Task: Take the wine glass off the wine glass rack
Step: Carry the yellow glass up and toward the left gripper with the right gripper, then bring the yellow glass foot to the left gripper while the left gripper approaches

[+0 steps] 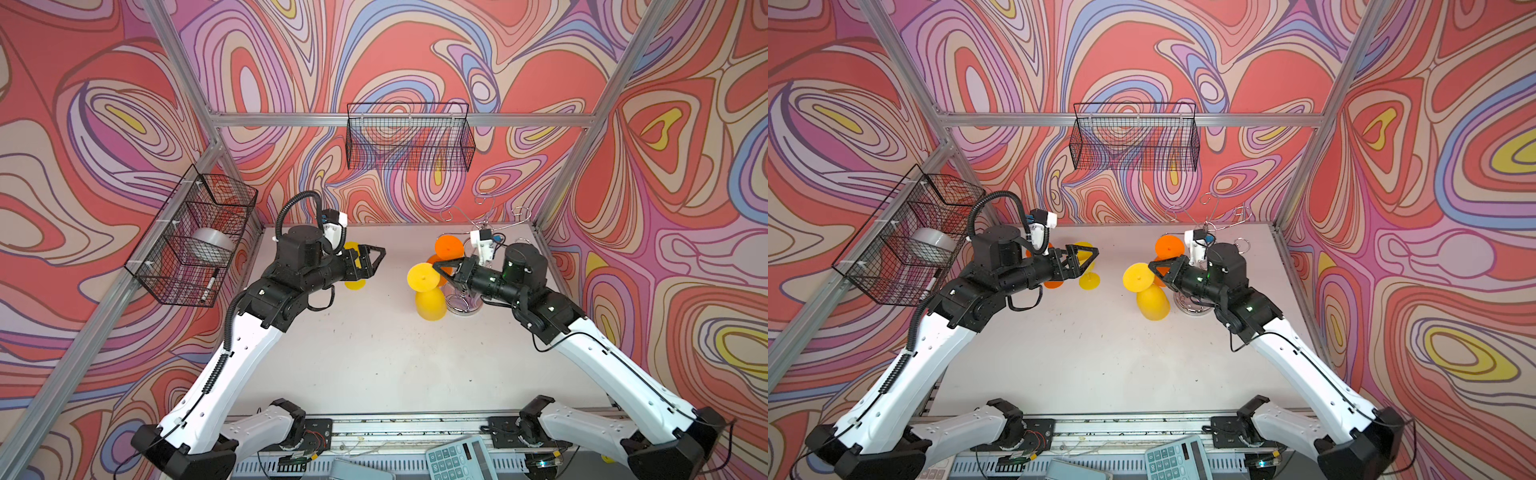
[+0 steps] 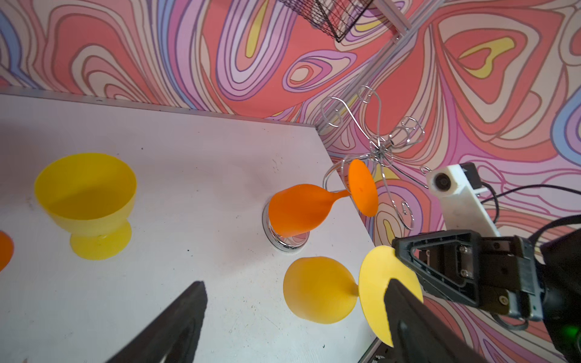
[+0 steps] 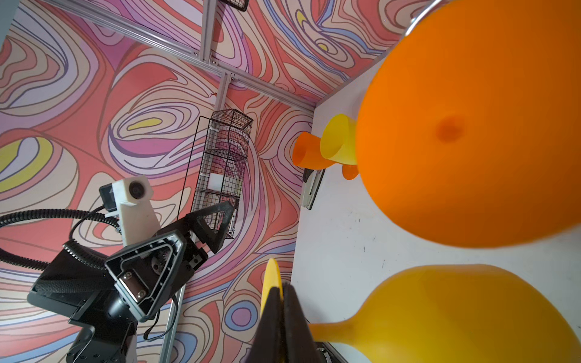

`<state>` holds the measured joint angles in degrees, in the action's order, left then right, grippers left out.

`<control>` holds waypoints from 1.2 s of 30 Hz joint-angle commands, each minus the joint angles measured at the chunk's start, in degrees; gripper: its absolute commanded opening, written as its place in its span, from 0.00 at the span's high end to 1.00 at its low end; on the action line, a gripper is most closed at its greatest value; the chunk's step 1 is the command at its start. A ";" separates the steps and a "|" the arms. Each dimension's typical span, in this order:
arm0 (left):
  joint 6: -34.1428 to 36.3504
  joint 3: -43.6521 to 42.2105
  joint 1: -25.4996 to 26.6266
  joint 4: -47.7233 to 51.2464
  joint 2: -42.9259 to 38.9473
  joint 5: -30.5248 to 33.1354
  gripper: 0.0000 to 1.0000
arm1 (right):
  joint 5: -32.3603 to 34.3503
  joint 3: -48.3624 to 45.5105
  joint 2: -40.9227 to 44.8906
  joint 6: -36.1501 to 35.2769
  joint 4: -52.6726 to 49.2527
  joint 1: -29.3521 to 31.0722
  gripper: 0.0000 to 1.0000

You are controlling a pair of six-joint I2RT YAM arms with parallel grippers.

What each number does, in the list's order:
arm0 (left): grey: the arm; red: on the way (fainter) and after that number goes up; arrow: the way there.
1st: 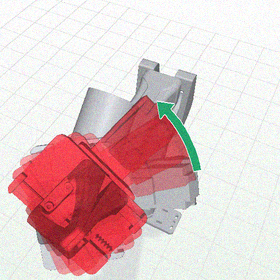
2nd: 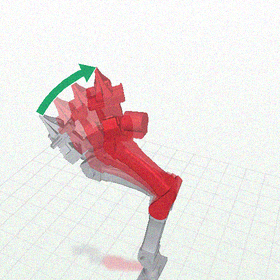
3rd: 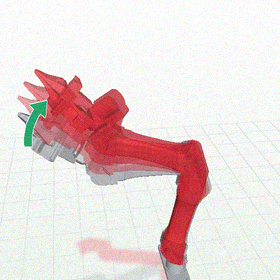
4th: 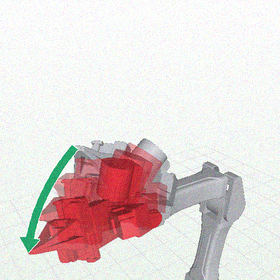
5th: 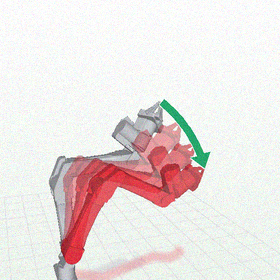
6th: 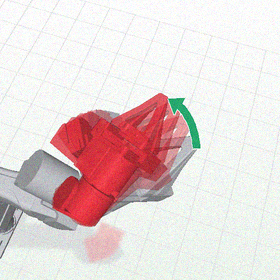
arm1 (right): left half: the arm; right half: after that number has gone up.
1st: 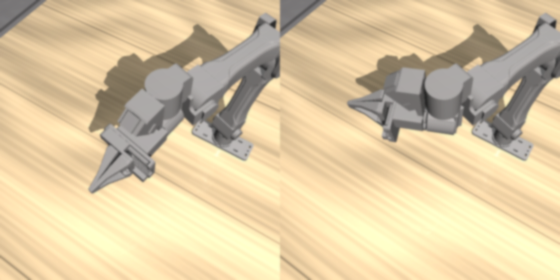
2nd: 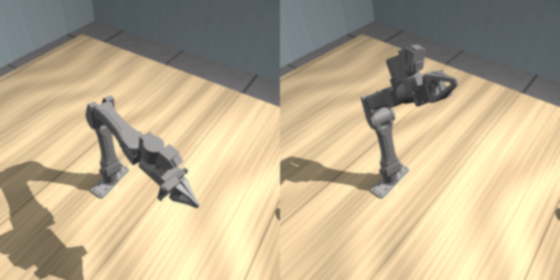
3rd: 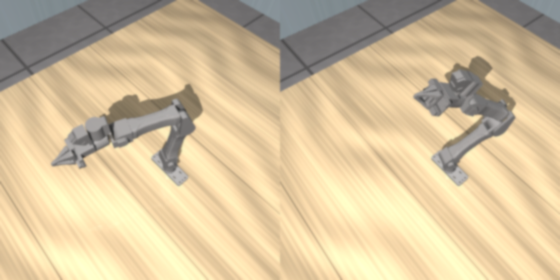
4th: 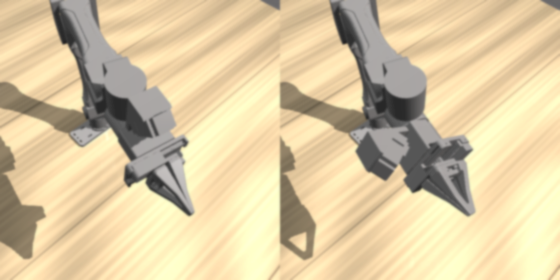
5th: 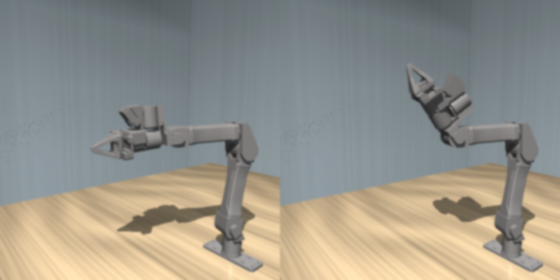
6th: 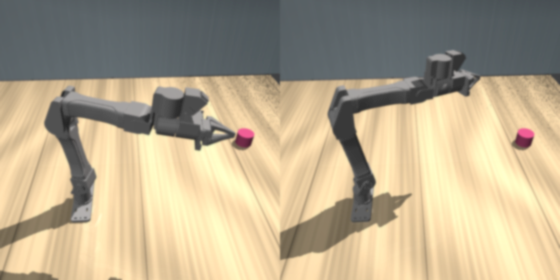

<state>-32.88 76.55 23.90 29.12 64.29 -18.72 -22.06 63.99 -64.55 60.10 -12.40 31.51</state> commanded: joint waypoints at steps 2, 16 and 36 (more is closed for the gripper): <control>-8.30 -5.47 -6.87 -2.23 -3.33 -6.24 0.12 | 5.77 6.91 -4.35 -0.75 6.77 3.65 1.00; -21.77 -16.21 -14.06 -15.78 -8.81 -16.41 0.15 | 11.40 23.03 -17.67 -3.14 11.63 8.31 1.00; -27.70 -25.36 -14.76 -34.45 -10.74 -14.35 0.20 | 26.02 30.36 -26.37 12.94 16.37 9.23 1.00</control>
<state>-59.22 52.36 9.39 0.43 54.72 -34.74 -0.60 92.62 -89.60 68.38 3.05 39.97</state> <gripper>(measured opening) 0.808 0.048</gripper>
